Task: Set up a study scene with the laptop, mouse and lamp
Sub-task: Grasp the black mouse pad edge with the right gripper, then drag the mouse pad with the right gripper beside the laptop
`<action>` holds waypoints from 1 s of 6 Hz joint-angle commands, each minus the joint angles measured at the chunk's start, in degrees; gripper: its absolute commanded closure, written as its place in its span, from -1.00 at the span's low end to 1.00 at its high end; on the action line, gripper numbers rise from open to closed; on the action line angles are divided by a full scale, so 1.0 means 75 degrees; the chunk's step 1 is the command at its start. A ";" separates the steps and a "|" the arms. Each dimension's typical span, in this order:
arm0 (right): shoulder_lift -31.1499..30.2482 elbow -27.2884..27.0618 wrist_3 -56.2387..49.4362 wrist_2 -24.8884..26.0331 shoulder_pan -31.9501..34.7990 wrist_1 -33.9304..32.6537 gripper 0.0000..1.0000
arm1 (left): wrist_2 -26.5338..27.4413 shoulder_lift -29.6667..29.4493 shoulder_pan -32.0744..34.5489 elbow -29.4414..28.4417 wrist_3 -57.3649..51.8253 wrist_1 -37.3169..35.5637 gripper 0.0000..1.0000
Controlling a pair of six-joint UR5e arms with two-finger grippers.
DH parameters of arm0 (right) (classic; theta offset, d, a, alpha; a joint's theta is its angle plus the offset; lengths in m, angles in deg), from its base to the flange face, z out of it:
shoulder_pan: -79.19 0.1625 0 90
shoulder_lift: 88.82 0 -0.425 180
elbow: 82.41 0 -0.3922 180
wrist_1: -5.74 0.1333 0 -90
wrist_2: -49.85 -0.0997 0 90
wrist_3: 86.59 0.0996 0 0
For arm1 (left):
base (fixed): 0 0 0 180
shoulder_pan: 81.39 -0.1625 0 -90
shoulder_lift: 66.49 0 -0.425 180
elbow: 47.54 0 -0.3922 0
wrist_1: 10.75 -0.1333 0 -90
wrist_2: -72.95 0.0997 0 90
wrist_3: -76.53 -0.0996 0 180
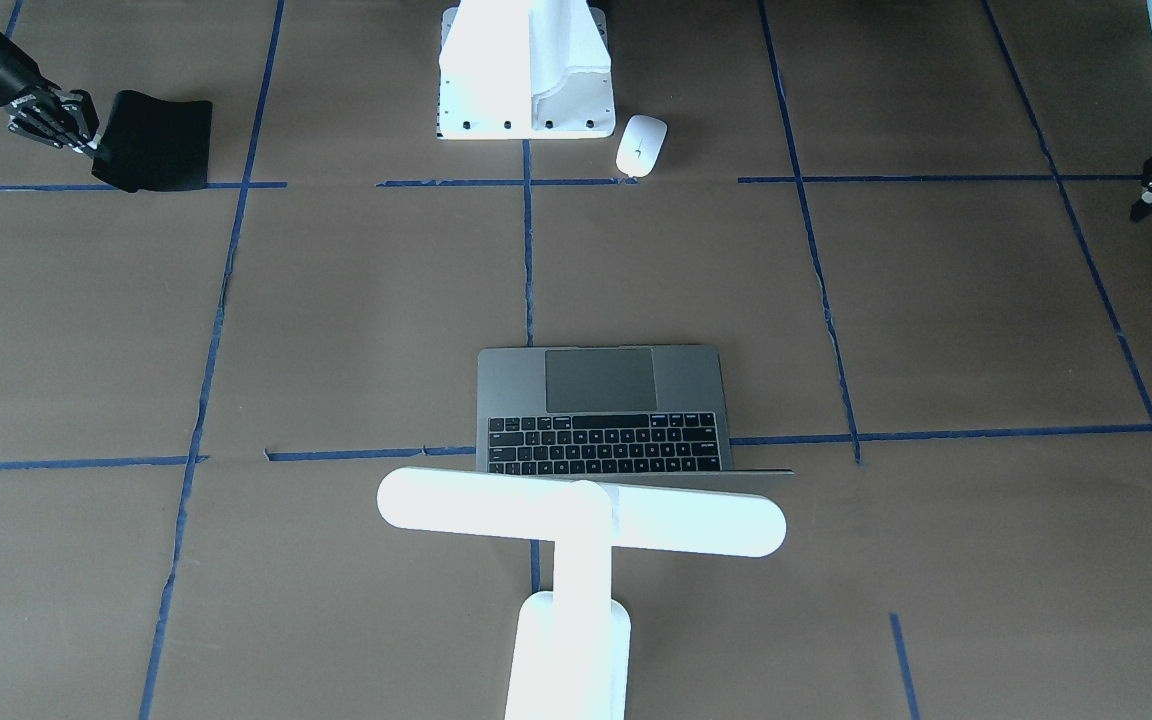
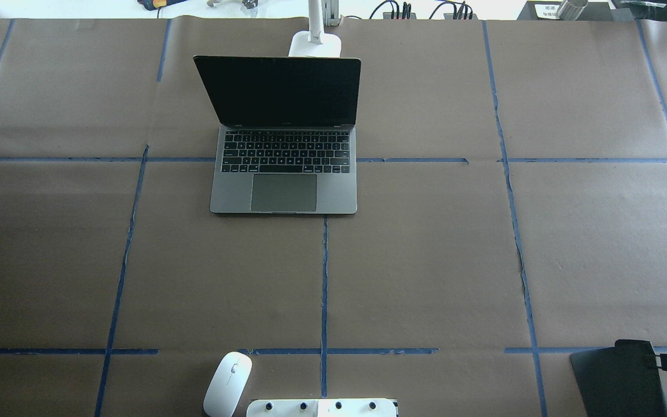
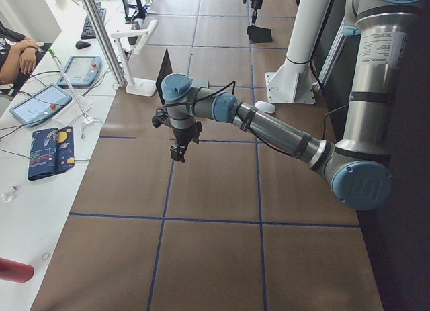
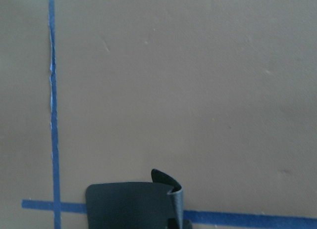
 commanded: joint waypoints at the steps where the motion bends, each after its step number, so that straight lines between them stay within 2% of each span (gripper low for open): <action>1: 0.0904 0.0342 -0.0012 -0.0462 0.1118 -0.0259 1.00 | 0.0000 0.0001 0.0000 0.0036 0.0009 -0.0012 -1.00; 3: 0.2169 0.0332 -0.0058 -0.0874 0.2012 -0.1567 1.00 | 0.0000 -0.0011 0.0000 0.0037 0.0009 -0.0012 -1.00; 6: 0.4592 0.0332 -0.0082 -0.1274 0.2892 -0.4340 1.00 | 0.0000 -0.0011 -0.0023 0.0036 0.0231 -0.0024 -1.00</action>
